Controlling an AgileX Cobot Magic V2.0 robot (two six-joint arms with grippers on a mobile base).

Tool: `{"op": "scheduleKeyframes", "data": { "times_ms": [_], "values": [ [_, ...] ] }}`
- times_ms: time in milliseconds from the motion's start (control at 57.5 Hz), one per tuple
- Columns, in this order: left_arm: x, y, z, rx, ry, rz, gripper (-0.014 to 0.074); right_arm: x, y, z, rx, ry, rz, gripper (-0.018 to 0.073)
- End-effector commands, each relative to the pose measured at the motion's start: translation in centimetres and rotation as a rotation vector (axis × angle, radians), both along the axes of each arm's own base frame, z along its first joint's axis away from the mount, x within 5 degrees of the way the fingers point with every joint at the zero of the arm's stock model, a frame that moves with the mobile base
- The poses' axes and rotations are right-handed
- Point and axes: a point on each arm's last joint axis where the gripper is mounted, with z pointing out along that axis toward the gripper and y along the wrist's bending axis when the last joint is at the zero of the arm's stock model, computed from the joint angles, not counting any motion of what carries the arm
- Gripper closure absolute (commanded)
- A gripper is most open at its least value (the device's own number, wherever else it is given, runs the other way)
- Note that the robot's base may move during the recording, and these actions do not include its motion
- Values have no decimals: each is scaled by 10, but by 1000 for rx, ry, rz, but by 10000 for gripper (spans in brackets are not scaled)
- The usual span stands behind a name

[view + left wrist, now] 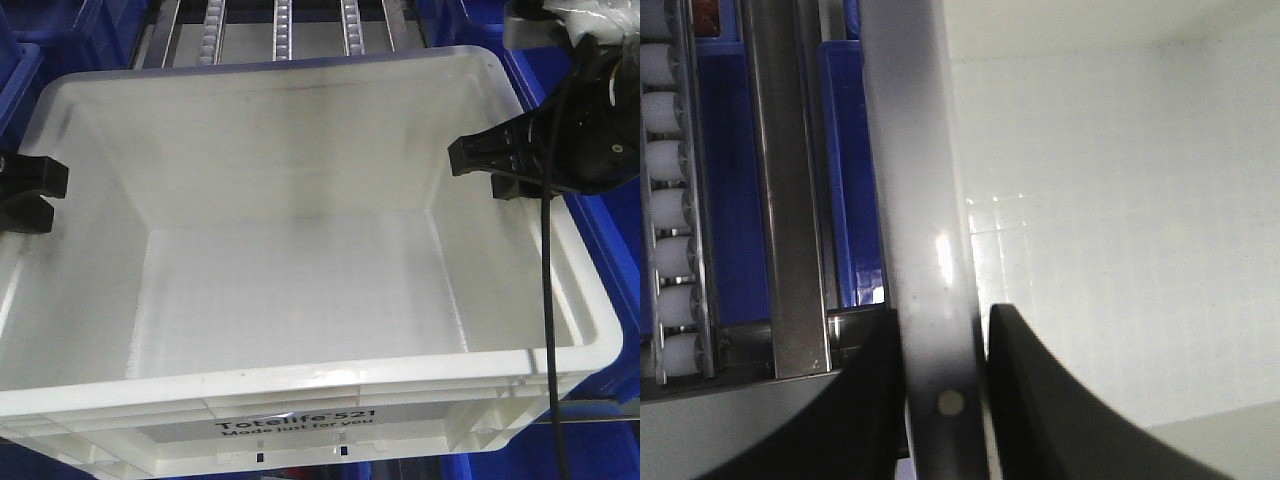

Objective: Move bin from left to right shelf
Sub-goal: 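Hold the tote with both grippers while the base turns away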

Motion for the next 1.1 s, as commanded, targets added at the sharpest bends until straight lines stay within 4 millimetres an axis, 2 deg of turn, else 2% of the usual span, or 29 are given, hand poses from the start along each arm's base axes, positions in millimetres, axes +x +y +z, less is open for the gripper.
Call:
{"op": "scheduleKeyframes", "data": {
  "times_ms": [0, 1079],
  "values": [
    [-5, 1, 27, -25, -178, -17, 603, -3, -6, 29, 20, -185, 16, 559],
    [-5, 1, 26, -24, -170, -18, 603, -4, -7, 28, 11, -164, 13, 559]
  ]
}}
